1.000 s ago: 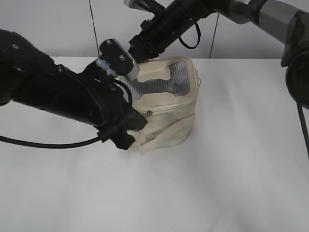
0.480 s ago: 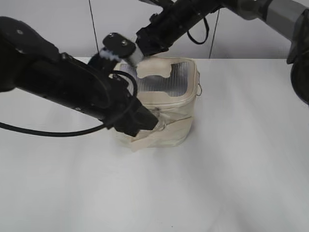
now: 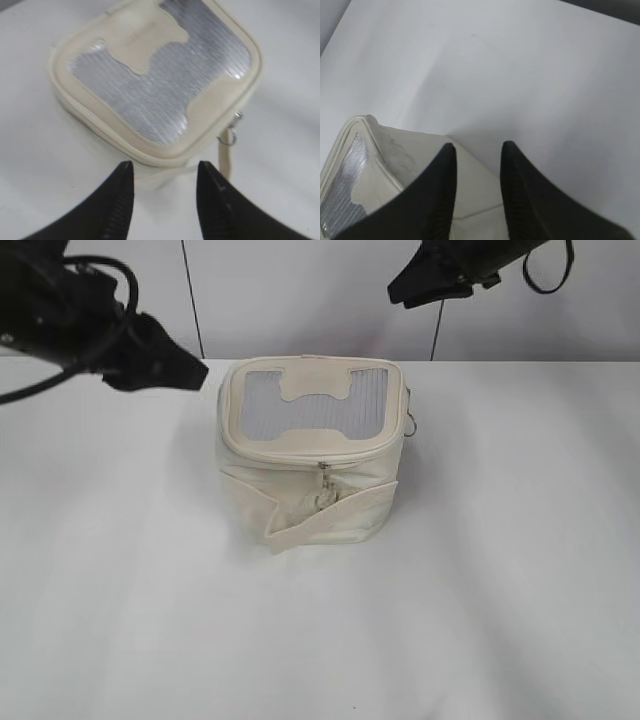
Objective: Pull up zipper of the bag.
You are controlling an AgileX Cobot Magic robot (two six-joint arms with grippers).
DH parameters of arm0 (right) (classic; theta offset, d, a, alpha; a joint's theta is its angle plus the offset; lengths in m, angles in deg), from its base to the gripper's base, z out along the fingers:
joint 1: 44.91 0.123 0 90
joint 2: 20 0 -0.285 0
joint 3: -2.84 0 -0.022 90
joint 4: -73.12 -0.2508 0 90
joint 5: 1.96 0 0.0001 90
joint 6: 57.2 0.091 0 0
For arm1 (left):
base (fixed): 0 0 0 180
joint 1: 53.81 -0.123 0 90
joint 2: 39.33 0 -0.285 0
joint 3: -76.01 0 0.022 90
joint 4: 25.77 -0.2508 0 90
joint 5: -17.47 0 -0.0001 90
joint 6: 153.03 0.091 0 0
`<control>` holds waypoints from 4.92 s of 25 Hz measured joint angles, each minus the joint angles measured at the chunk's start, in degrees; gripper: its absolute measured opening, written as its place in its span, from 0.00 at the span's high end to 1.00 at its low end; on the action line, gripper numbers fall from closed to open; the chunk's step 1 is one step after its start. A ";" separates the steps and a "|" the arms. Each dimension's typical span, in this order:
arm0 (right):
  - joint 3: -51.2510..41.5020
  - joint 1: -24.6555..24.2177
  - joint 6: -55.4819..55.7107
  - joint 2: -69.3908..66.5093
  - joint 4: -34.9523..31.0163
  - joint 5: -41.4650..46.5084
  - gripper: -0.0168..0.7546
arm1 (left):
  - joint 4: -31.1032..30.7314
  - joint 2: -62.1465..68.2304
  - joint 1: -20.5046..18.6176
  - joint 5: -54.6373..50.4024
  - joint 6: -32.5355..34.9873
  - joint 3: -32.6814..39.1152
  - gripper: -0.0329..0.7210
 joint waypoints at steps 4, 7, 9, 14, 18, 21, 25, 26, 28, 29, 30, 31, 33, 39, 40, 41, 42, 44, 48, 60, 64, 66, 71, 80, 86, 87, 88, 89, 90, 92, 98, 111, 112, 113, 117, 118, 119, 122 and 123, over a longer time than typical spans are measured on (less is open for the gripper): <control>-9.45 -2.35 -0.74 6.60 1.83 -0.19 0.66 | -0.42 4.98 -2.30 -2.60 -0.32 -9.92 0.53; -26.25 -3.88 -4.82 14.57 1.46 -6.58 0.66 | -0.42 12.05 -2.17 -7.20 0.13 -20.23 0.53; -40.64 -4.81 -9.97 21.59 0.01 -15.15 0.66 | -0.37 17.74 -1.75 -10.30 1.10 -27.63 0.53; -72.03 -5.23 -35.61 38.19 -15.52 -36.06 0.66 | -0.18 30.69 0.62 -19.50 5.28 -44.30 0.51; -81.99 -5.23 -55.38 39.85 -33.49 -36.59 0.59 | -0.87 39.64 3.31 -24.75 6.47 -55.54 0.48; -84.18 -5.17 -63.08 38.84 -40.82 -32.27 0.49 | -0.98 44.69 4.32 -27.34 6.53 -62.13 0.47; -84.43 -5.17 -65.95 38.20 -42.80 -31.23 0.46 | -1.16 48.64 4.66 -29.25 6.60 -67.87 0.47; -84.43 -5.17 -66.24 38.14 -42.94 -31.13 0.45 | -1.31 49.29 4.66 -29.29 6.60 -68.46 0.47; -84.43 -5.17 -66.60 38.09 -43.07 -30.88 0.45 | -1.64 50.25 4.71 -29.24 6.60 -68.98 0.47; -84.43 -5.17 -66.65 38.09 -43.13 -30.82 0.45 | -1.96 50.65 4.71 -29.13 6.60 -68.97 0.47; -84.43 -5.17 -66.69 38.09 -43.13 -30.74 0.45 | -2.39 51.08 4.71 -29.06 6.60 -68.97 0.47; -84.43 -5.17 -66.75 38.09 -43.13 -30.74 0.45 | -2.82 51.40 4.71 -29.06 6.60 -68.97 0.47; -84.43 -5.17 -66.81 38.09 -43.17 -30.70 0.45 | -3.69 51.94 4.71 -28.95 6.60 -68.97 0.47; -84.43 -5.17 -67.28 38.09 -43.17 -30.68 0.45 | -5.58 52.24 4.84 -28.81 5.33 -69.28 0.51; -84.43 -5.17 -67.33 38.09 -43.17 -30.68 0.45 | -5.80 52.29 4.91 -28.81 5.02 -69.32 0.56; -84.43 -5.17 -67.38 38.09 -43.17 -30.68 0.45 | -6.04 52.29 4.97 -28.81 4.88 -69.32 0.60; -84.43 -5.17 -67.45 38.09 -43.17 -30.63 0.45 | -6.47 52.29 5.03 -28.69 4.88 -69.34 0.68; -84.43 -5.17 -67.49 38.09 -43.17 -30.63 0.45 | -7.01 52.29 5.03 -28.61 4.88 -69.34 0.83; -84.43 -5.17 -68.64 37.91 -43.17 -30.56 0.45 | -7.34 52.29 5.03 -28.61 4.68 -69.34 0.91; -84.43 -0.47 -80.75 33.11 -48.39 -35.12 0.45 | -7.15 52.29 5.03 -28.61 4.44 -69.39 0.91; -83.67 2.74 -81.77 33.11 -48.96 -40.92 0.45 | -7.15 52.29 5.03 -28.61 4.31 -69.39 0.91; -83.09 4.08 -82.01 33.11 -48.96 -44.23 0.45 | -7.15 52.29 5.03 -28.61 4.26 -69.39 0.91; -82.05 4.82 -83.08 32.35 -49.12 -46.45 0.45 | -7.15 52.29 5.03 -28.50 4.22 -69.39 0.91; -76.68 4.82 -83.53 26.76 -49.19 -46.27 0.59 | -7.26 52.29 5.03 -28.44 4.19 -69.45 0.91; -74.89 4.92 -78.74 26.35 -45.92 -45.49 0.97 | -7.39 52.29 5.03 -28.39 3.97 -69.45 0.91; -74.85 4.86 -74.56 26.60 -42.79 -45.37 0.97 | -7.39 52.29 5.03 -28.35 3.92 -69.45 0.91; -74.85 4.86 -71.09 27.13 -38.84 -45.36 0.97 | -7.47 52.29 5.03 -28.35 3.78 -69.45 0.91; -75.08 4.86 -67.63 27.79 -35.43 -45.31 0.97 | -7.57 52.29 5.03 -28.35 3.68 -69.45 0.91; -75.79 4.86 -63.36 28.90 -31.79 -45.31 0.97 | -7.59 52.29 5.03 -28.35 3.44 -69.45 0.91; -77.97 4.86 -59.23 31.42 -27.19 -45.30 0.97 | -7.80 52.29 5.03 -28.28 3.01 -69.45 0.91; -86.98 4.86 -55.87 39.90 -26.02 -45.06 0.97 | -8.14 52.29 5.33 -28.21 1.59 -69.45 0.91; -91.29 16.84 -53.04 44.79 -28.61 -39.45 0.97 | -8.96 52.29 5.68 -26.69 -5.33 -69.45 0.91; -90.86 19.68 -52.91 44.79 -30.04 -42.49 0.97 | -9.02 52.29 5.73 -26.69 -5.71 -69.45 0.91; -90.18 21.89 -52.85 44.72 -30.98 -44.82 0.97 | -9.09 52.29 5.79 -26.63 -6.07 -69.45 0.91; -84.70 27.96 -51.17 41.24 -32.05 -49.58 0.97 | -9.47 52.29 6.07 -26.75 -7.13 -69.45 0.91; -83.78 28.28 -50.01 40.36 -32.05 -49.80 0.97 | -9.47 52.29 6.10 -26.89 -7.26 -69.45 0.91; -83.37 28.34 -48.22 39.80 -31.73 -49.92 0.97 | -9.47 52.29 6.15 -27.01 -7.39 -69.45 0.91; -82.96 27.55 -36.61 39.77 -24.04 -47.57 0.87 | -8.95 52.29 6.08 -27.22 -8.61 -69.45 0.84; -82.93 26.90 -31.13 40.09 -18.10 -45.04 0.78 | -8.67 52.22 5.99 -27.08 -10.00 -69.45 0.78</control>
